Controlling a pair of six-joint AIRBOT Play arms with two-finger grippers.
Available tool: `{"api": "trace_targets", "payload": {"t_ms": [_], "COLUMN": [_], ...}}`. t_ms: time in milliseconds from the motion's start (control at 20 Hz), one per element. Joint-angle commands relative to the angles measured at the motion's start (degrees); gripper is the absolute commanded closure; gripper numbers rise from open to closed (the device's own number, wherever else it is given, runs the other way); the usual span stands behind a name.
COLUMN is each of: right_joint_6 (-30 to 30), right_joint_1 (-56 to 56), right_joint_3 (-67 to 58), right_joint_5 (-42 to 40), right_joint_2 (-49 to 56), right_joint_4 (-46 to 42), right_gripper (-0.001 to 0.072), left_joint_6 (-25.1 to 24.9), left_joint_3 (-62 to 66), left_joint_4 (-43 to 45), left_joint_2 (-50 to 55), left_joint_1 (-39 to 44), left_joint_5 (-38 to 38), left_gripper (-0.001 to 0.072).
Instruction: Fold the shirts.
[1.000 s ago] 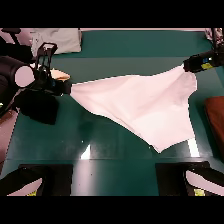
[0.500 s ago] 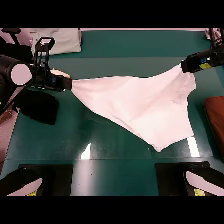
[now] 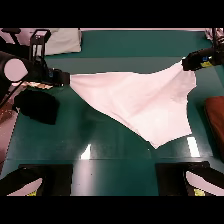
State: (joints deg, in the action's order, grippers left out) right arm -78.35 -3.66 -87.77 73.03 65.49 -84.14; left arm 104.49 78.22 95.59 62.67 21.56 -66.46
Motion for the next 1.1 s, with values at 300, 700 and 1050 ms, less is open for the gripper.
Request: {"api": "trace_targets", "payload": {"t_ms": [300,700,1050], "right_joint_6": [0.0,-2.3,-5.2], "right_joint_1": [-0.2,-11.4,-5.1], "right_joint_3": [0.0,-4.9,0.4], "right_joint_5": [-1.1,-9.6,-5.6], "right_joint_2": [-10.1,-21.0,-3.3], "right_joint_4": [0.6,-14.0,-13.0], "right_gripper": [0.0693,0.0696,0.0693], "left_joint_6": [5.7,17.4,8.2], "left_joint_3": [7.4,19.1,19.3], "left_joint_4": [-0.2,2.5,13.4], "left_joint_2": [-12.4,-24.2,5.0], "left_joint_1": [4.0,10.2,10.1], "left_joint_5": [-10.9,-6.4,-12.7], "left_gripper": [0.0681,0.0684,0.0681]}}
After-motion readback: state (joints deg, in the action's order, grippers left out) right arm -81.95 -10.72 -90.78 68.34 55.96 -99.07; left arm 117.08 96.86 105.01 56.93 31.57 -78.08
